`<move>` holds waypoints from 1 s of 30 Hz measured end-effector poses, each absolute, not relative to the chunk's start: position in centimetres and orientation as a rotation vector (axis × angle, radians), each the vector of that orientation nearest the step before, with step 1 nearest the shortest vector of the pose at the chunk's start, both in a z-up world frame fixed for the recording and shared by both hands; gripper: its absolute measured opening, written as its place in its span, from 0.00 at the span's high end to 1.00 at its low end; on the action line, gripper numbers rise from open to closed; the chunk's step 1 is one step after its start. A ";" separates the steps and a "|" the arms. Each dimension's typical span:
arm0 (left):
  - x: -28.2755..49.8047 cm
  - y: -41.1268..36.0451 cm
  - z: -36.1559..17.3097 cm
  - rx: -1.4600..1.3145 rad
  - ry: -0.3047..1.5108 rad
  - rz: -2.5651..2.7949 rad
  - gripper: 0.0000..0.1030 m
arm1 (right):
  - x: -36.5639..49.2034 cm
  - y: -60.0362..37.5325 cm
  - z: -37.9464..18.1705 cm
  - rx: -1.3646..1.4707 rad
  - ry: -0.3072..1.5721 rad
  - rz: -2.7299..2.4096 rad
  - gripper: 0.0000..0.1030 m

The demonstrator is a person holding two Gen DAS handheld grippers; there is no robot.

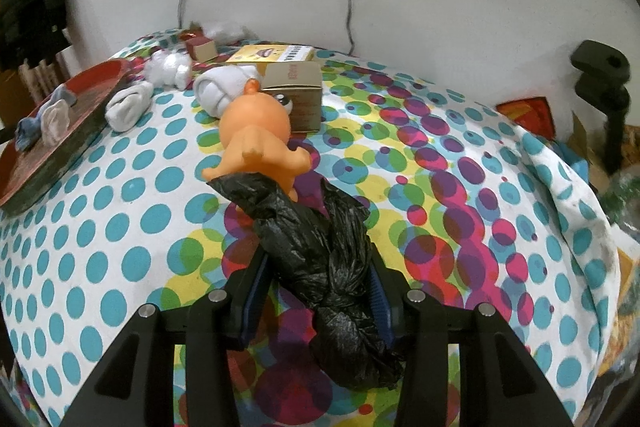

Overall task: Organize objects
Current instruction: 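Carry the black bag over the red tray and release it with the right gripper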

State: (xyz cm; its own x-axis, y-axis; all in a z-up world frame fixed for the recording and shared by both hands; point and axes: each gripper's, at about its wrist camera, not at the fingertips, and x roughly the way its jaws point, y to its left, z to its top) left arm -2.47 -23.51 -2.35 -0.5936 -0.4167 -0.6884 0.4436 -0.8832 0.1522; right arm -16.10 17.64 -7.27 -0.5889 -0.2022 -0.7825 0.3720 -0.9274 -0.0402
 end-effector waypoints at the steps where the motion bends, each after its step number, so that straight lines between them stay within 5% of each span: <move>1: -2.4 -23.5 -2.5 1.047 0.064 -2.455 0.09 | -16.0 17.6 -7.3 1.216 0.280 -2.541 0.56; 16: -2.5 -24.7 -3.1 1.053 0.090 -2.432 0.08 | -11.8 15.5 -5.7 1.243 0.180 -2.589 0.58; 30: -1.5 -27.4 -2.8 1.020 0.127 -2.368 0.04 | -8.9 3.8 -2.1 1.086 0.204 -2.378 0.58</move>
State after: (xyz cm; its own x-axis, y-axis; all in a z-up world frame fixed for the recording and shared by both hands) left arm -1.48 -27.40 -2.78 -0.5590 -0.4512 -0.6957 0.5229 -0.8429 0.1267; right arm -8.91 3.81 -2.07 -0.5478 -0.3901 -0.7401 0.5105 -0.8567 0.0738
